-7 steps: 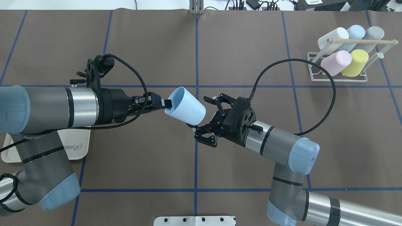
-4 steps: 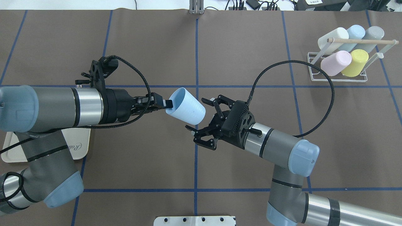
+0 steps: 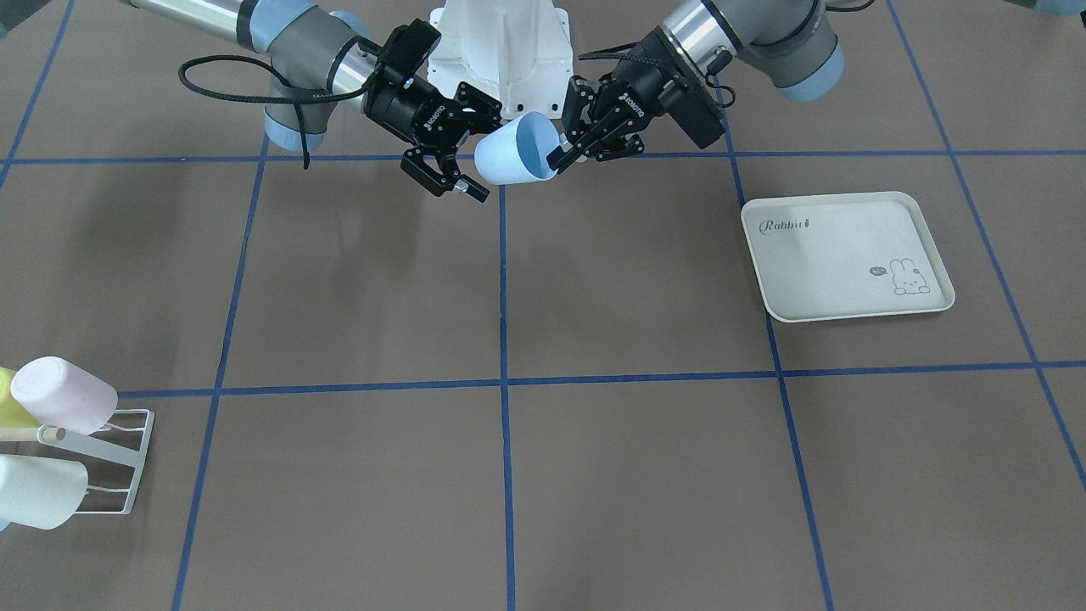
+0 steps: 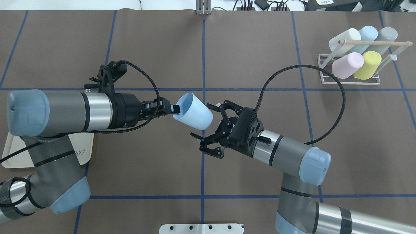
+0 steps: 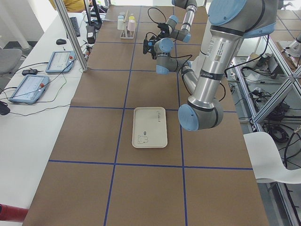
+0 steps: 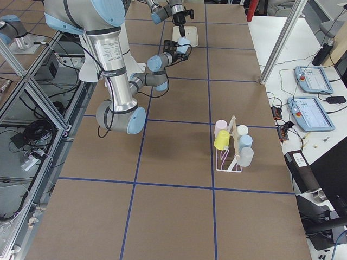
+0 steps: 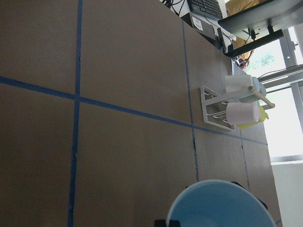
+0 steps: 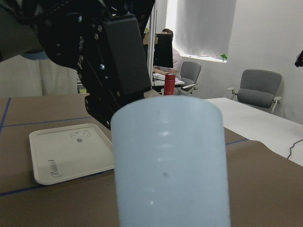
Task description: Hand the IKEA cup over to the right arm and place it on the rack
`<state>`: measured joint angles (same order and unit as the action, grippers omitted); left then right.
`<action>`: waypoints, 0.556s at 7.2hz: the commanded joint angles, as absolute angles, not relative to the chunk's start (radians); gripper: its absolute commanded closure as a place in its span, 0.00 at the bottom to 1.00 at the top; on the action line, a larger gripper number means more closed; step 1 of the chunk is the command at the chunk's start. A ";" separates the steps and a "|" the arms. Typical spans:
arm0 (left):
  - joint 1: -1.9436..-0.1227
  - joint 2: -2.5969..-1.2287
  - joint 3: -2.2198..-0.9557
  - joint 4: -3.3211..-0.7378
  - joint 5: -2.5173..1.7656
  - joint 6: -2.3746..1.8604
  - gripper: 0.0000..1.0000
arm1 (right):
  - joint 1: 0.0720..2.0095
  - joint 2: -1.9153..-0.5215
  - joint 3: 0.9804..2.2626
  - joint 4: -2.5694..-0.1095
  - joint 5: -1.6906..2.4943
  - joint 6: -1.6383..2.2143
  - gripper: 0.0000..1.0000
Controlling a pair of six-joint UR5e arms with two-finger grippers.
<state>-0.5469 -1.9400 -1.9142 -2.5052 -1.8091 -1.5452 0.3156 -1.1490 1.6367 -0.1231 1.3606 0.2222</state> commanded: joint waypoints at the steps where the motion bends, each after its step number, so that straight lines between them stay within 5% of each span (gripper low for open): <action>1: -0.535 -1.939 -1.908 -2.505 -1.809 -1.545 1.00 | 0.313 -1.149 1.637 -0.121 1.361 0.218 0.02; 4: -0.532 -1.937 -1.899 -2.505 -1.809 -1.543 1.00 | 0.313 -1.149 1.637 -0.121 1.361 0.218 0.04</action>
<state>-0.5342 -1.9370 -1.9046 -2.5050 -1.8086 -1.5437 0.3130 -1.1490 1.6368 -0.1212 1.3600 0.2179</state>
